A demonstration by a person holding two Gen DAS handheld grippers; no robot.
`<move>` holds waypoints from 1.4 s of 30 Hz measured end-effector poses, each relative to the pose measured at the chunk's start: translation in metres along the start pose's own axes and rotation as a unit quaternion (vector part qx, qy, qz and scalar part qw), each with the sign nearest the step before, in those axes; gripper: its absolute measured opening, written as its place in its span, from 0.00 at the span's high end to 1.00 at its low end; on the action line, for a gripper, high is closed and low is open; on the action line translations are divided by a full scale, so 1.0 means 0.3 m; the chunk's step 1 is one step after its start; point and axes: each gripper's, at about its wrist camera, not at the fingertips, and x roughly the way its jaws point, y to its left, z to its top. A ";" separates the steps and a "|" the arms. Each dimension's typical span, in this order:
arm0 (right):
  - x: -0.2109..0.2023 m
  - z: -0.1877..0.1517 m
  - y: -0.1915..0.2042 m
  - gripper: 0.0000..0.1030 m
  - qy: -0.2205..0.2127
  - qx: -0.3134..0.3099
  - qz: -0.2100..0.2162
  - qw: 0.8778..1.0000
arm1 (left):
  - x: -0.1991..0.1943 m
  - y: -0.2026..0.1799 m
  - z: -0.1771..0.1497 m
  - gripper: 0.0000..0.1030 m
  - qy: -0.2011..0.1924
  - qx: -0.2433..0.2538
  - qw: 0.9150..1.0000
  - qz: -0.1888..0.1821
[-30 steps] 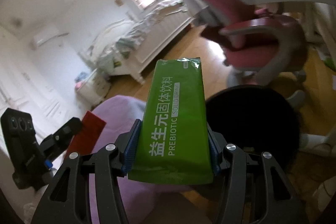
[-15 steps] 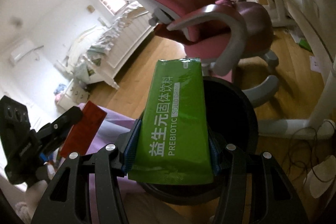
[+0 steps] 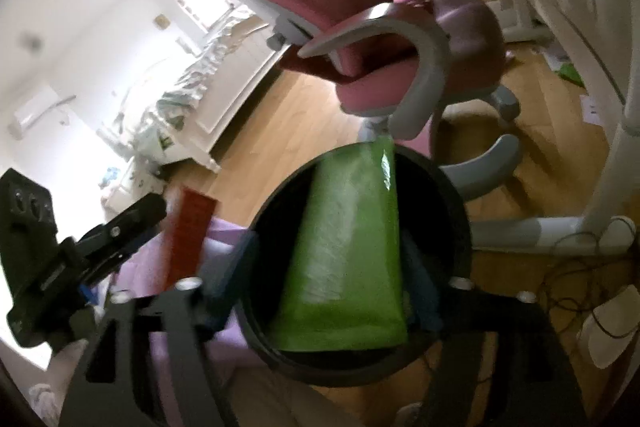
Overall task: Collect trash
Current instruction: 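Carry both items to the black bin and open both tools to drop them, then grasp the white fluffy pom-pom with the left tool while the right tool grasps the clear plastic bag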
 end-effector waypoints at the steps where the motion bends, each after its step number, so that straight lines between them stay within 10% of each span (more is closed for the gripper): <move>1: -0.003 0.002 -0.001 0.24 -0.002 -0.001 -0.001 1.000 | -0.013 -0.001 -0.001 0.17 -0.011 -0.001 1.000 0.003; 21: 0.087 -0.065 0.351 0.24 0.047 -0.098 0.058 0.992 | -0.454 0.278 -0.083 0.13 -0.115 -0.099 0.987 0.048; 33: 0.234 -0.211 0.944 0.24 0.124 -0.216 0.168 0.954 | -0.994 0.897 -0.243 0.12 -0.222 -0.258 0.917 0.207; 42: 0.487 -0.207 1.219 0.24 0.201 -0.172 0.189 0.946 | -0.898 1.106 -0.220 0.20 -0.164 -0.273 0.932 0.172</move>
